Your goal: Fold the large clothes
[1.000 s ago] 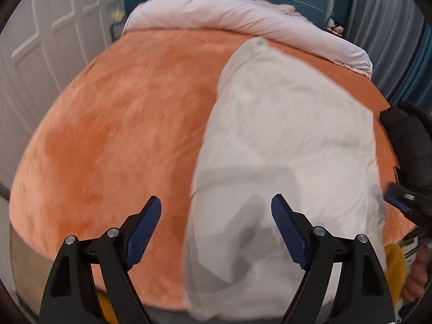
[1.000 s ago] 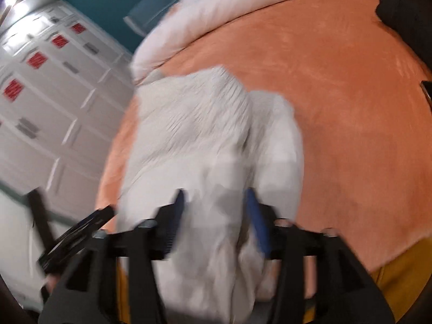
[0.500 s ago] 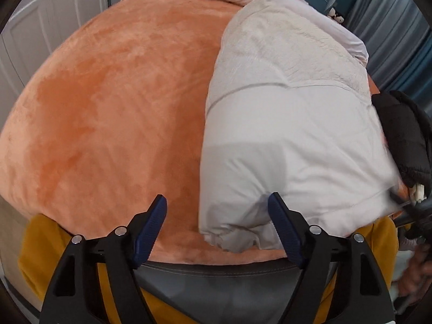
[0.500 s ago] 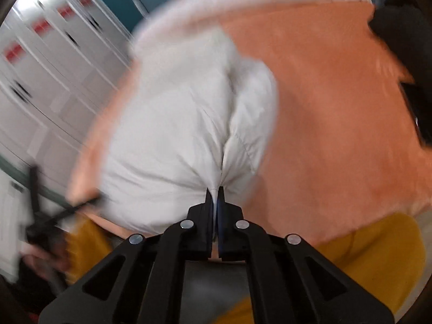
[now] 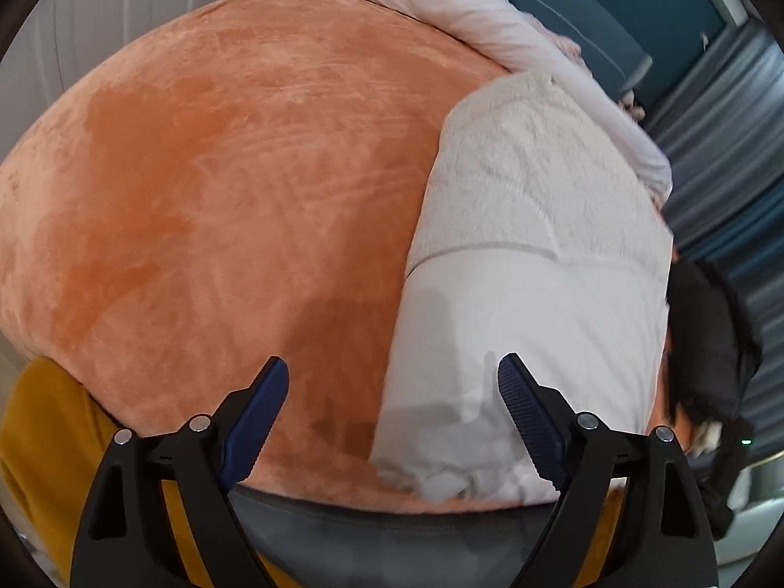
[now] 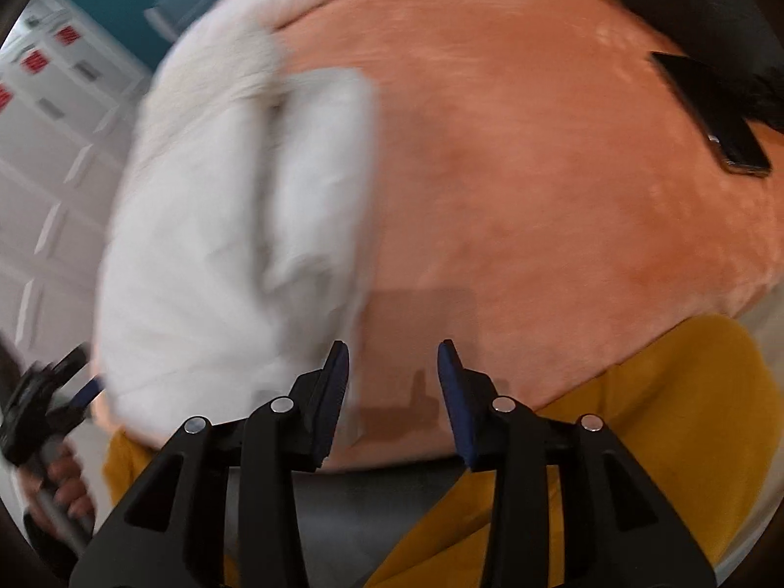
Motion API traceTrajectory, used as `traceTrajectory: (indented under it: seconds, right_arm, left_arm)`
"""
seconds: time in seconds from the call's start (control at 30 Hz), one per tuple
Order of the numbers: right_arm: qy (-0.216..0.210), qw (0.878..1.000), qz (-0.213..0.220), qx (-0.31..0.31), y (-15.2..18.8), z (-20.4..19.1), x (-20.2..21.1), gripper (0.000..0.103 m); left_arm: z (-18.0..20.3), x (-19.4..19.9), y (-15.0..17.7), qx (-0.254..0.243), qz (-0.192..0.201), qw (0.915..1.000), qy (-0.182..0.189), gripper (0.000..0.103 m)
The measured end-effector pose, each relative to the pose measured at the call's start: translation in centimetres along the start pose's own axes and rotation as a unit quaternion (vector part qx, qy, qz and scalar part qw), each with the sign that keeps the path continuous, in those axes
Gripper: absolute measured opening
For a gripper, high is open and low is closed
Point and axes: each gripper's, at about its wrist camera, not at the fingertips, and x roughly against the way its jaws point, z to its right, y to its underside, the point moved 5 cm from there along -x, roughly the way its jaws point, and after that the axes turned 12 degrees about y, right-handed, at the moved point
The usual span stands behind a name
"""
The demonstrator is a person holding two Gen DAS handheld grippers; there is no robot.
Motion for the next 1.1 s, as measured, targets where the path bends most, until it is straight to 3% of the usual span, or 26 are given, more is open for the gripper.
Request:
traceTrajectory:
  seconds: [0.13,0.2,0.23,0.27,0.3,0.43,0.57,0.63,0.67,0.77,0.83,0.9,1.0,1.1]
  right_arm:
    - [-0.018,0.999,-0.005,-0.033,-4.9,-1.1,-2.7,0.037]
    - [-0.001,1.0,-0.021,0.001,-6.3,-2.9,-4.9,0.037]
    - [0.011,0.999,-0.026,0.021,-7.1,-3.8,-6.0,0.032]
    - [0.012,0.998,-0.033,0.043,-7.9,-5.3,-7.2,0.019]
    - [-0.002,0.998,-0.039,0.056,-8.3,-6.7,-7.9,0.014]
    - [0.015,0.992,-0.014,0.128,-9.6,-12.3,-8.3,0.013]
    - [0.017,0.995,-0.027,0.093,-8.6,-10.8,-7.9,0.013]
    - [0.011,0.999,-0.004,0.042,-8.0,-8.4,-5.6,0.014]
    - [-0.007,0.999,0.028,0.018,-7.4,-7.4,-3.1,0.014]
    - [-0.055,0.995,0.071,0.043,-5.1,-8.1,1.7,0.017]
    - [-0.062,0.991,0.052,0.107,-2.3,-9.9,2.0,0.028]
    - [-0.04,0.988,0.021,0.145,0.3,-11.8,-0.4,0.03]
    - [-0.04,0.992,-0.021,0.122,2.7,-11.3,-2.2,0.029]
    - [-0.045,0.993,0.007,0.108,2.4,-10.8,0.3,0.03]
  left_arm:
    - [0.8,-1.3,-0.3,-0.025,-0.007,0.9996,-0.008,0.085]
    - [0.6,-2.6,0.0,-0.022,-0.016,0.9996,-0.007,0.086]
    - [0.5,-2.9,0.2,-0.013,-0.014,0.9998,-0.004,0.087]
    - [0.4,-3.0,0.2,-0.007,-0.012,0.9999,-0.002,0.087]
    - [0.5,-3.0,0.3,-0.004,-0.009,0.9999,-0.003,0.087]
    - [0.7,-3.4,0.1,-0.033,-0.002,0.9985,-0.045,0.087]
    - [1.3,-3.6,0.0,-0.064,-0.009,0.9953,-0.072,0.088]
    - [1.8,-3.4,-0.1,-0.083,-0.011,0.993,-0.083,0.088]
    - [2.1,-3.2,-0.2,-0.096,-0.011,0.9907,-0.095,0.088]
    - [3.1,-3.0,-0.2,-0.128,-0.007,0.9837,-0.126,0.087]
    - [3.7,-3.1,-0.2,-0.143,-0.006,0.9806,-0.134,0.087]
    - [4.1,-3.2,-0.3,-0.149,-0.007,0.978,-0.145,0.087]
    - [3.9,-2.9,-0.3,-0.137,-0.009,0.9803,-0.142,0.087]
    - [3.7,-2.7,-0.2,-0.132,-0.009,0.9808,-0.143,0.087]
